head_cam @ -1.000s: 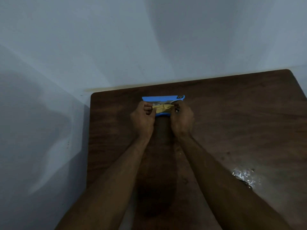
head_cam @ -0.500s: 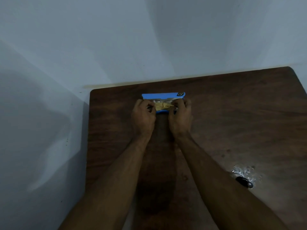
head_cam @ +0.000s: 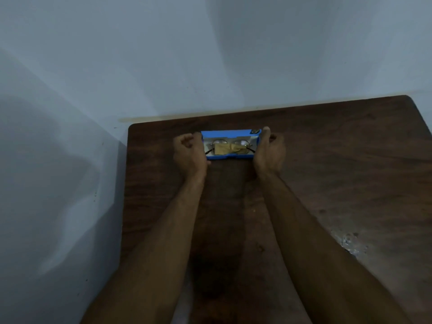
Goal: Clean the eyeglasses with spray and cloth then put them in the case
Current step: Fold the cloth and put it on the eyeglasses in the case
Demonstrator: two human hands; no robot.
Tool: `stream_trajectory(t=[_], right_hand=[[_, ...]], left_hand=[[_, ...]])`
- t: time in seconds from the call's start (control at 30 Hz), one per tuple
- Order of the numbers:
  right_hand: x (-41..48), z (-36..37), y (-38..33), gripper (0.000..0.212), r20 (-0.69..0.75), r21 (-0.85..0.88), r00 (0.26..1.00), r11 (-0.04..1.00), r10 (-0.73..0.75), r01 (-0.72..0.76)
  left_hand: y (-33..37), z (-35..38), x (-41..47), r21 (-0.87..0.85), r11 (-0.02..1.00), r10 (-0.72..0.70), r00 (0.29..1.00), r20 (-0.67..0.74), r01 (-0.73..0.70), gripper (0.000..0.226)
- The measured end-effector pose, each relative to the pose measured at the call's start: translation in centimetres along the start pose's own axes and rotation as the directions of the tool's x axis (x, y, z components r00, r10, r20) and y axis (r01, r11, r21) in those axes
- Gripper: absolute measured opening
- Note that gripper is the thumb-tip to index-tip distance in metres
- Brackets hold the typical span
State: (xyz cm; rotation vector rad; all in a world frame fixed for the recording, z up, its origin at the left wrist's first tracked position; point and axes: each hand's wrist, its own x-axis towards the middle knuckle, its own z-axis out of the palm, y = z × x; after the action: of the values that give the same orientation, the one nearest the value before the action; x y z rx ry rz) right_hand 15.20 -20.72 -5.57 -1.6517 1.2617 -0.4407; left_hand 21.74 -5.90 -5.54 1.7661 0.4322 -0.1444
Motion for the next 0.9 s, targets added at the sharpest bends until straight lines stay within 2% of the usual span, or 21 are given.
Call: stream_trajectory(t=[0.07,0.17,0.27,0.37,0.5,0.6,0.9], right_hand=[[0.8,0.2,-0.2,0.047,0.062,-0.011,0.995,0.997,0.076,-0.075],[1.4,0.3,-0.6,0.046,0.115,0.044,0.987,0.992,0.111,-0.117],[1.7,0.4,0.0,0.040,0.120,0.034,0.989,0.995,0.092,-0.097],[1.8,0.5,1.0,0.029,0.132,0.061,0.990,0.996,0.050,-0.059],[1.3,0.3,1.9,0.023,0.144,0.106,0.990,0.994,0.015,-0.030],[1.3,0.3,2.7,0.026,0.141,0.119,0.989,0.993,-0.038,0.021],[0.6,0.5,3.1,0.022,0.076,0.125,0.988,0.984,-0.137,0.127]], left_hand=[[0.8,0.4,1.4,0.091,0.986,-0.143,0.988,0.056,0.137,0.040],[0.4,0.2,2.9,0.256,0.962,-0.138,0.980,0.141,0.098,0.058],[-0.4,-0.5,2.8,0.246,0.969,-0.078,0.978,0.194,0.029,0.050],[-1.7,-1.1,2.5,0.103,0.995,-0.048,0.959,0.279,0.019,0.038],[-2.3,-1.7,2.6,0.087,0.996,0.000,0.941,0.337,-0.032,0.039],[-2.6,-1.9,2.5,0.096,0.989,0.071,0.936,0.344,-0.111,0.038],[-3.7,-1.8,1.6,0.090,0.973,0.179,0.940,0.291,-0.213,0.044]])
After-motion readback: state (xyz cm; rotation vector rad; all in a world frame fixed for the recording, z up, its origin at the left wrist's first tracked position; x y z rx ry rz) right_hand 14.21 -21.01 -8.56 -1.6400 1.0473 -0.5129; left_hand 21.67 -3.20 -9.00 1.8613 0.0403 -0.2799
